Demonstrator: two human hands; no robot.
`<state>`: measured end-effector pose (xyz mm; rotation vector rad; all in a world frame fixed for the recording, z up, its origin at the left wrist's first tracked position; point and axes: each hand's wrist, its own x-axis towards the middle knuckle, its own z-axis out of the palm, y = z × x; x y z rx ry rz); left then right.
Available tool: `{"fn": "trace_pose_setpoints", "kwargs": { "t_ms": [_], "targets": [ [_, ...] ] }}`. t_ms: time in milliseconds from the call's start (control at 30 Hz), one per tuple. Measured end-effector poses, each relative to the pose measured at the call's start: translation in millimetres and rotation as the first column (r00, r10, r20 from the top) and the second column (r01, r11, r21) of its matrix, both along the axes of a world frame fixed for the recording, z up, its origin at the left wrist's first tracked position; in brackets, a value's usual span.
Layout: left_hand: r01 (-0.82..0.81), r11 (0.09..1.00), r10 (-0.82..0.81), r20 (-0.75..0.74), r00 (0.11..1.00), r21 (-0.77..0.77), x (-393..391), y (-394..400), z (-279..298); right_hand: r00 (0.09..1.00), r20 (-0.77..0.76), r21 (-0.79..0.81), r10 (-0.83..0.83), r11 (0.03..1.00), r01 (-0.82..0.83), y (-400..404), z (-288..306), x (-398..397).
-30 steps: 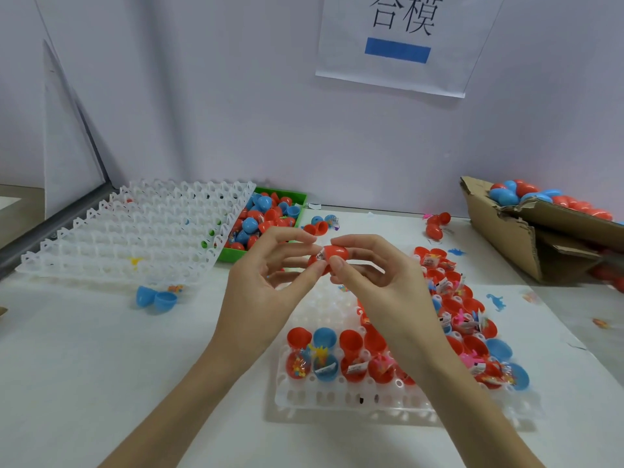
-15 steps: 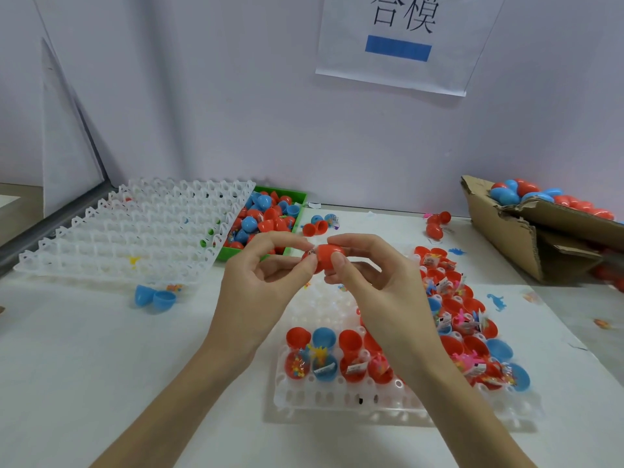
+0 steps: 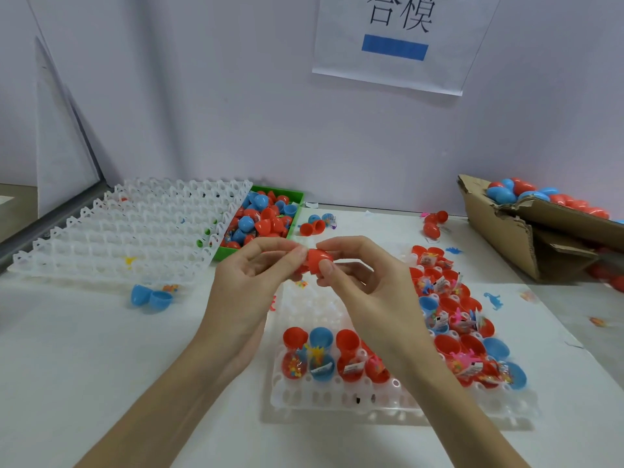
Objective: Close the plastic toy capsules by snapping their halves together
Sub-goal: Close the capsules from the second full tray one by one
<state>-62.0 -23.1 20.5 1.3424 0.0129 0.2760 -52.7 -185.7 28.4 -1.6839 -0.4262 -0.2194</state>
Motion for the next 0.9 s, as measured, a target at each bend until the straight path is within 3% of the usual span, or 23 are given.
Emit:
{"fn": "trace_pose_setpoints", "kwargs": {
  "t_ms": [200, 367, 533, 733, 900],
  "targets": [
    [0.135, 0.988, -0.141, 0.075, 0.987, 0.08, -1, 1, 3, 0.998, 0.013, 0.07, -0.067, 0.995, 0.066, -3, 1, 1],
    [0.044, 0.976, -0.083, 0.176, 0.981, 0.216, -4, 1, 6, 0.999, 0.042, 0.042, -0.034, 0.999, 0.032, -4, 4, 0],
    [0.02, 0.973, -0.078, 0.244, 0.967, 0.229, -6, 1, 8, 0.992, 0.123, -0.013, -0.026, 1.0, 0.028, -10, 9, 1],
    [0.038, 0.966, -0.109, 0.274, 0.956, 0.254, -6, -2, 7, 0.999, 0.033, 0.128, 0.027, 0.991, -0.031, -7, 6, 1],
    [0.022, 0.951, -0.124, 0.312, 0.942, 0.309, -5, -1, 7, 0.998, 0.061, 0.111, 0.02, 0.993, -0.026, -4, 5, 0]
  ]
}}
